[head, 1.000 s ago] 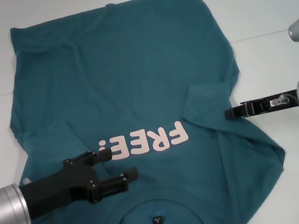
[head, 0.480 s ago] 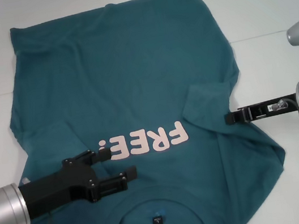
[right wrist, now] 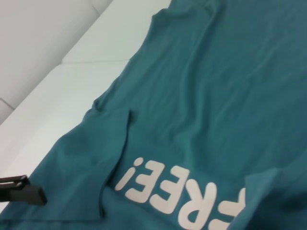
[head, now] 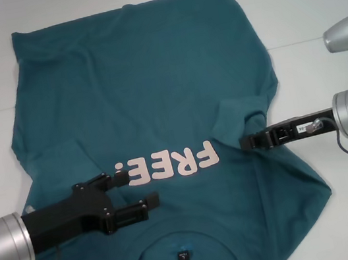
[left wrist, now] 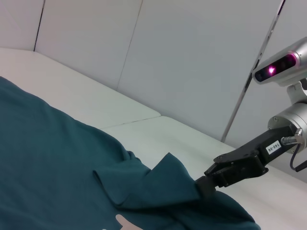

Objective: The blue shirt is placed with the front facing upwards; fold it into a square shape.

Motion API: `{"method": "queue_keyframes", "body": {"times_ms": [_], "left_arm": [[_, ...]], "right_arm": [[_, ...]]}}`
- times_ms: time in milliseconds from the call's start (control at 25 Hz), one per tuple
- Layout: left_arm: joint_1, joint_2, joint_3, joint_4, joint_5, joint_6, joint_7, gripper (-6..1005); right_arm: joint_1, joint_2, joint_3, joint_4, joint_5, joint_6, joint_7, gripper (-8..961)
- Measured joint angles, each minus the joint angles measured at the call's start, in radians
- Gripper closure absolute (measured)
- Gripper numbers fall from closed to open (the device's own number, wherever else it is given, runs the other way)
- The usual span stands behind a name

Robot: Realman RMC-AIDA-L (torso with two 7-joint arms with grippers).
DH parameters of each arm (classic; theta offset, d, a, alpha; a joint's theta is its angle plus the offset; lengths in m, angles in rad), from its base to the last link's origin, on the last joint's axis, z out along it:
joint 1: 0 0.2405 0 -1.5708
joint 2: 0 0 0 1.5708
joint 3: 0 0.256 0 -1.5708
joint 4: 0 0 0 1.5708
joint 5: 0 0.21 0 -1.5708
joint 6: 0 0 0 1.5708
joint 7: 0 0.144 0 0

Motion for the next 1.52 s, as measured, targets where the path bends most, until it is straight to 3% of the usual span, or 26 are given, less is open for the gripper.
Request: {"method": "queue_keyframes", "body": {"times_ms": [520,720,920,1120,1360,1520], "left_arm": [[0.000,0.000,-0.003,-0.002,0.000,0.000,0.000,136],[0.000,0.000,-0.003,-0.002,0.000,-0.001,0.000,137],[-0.001,0.000,-0.003,-0.001,0.000,-0.001,-0.006,138],[0.002,0.001,-0.005,0.011,0.000,0.001,-0.048,139],[0.028,0.004,-0.007,0.070,0.015,-0.002,-0.183,141],[0.059,0.007,-0.034,0.131,0.056,-0.022,-0.278,142]], "right_arm": [[0.015,0.017,-0.075,-0.017,-0.003,-0.058,-0.059,820],[-0.002,0.023,-0.066,-0.058,0.003,-0.071,-0.063,702],[-0.018,0.014,-0.017,-0.062,0.004,-0.066,-0.063,584],[-0.040,0.008,0.054,-0.080,0.005,-0.082,-0.073,368],[-0.062,0.013,0.067,-0.114,0.053,-0.115,-0.107,94],[-0.066,0.010,0.069,-0.112,0.078,-0.128,-0.128,8]]}}
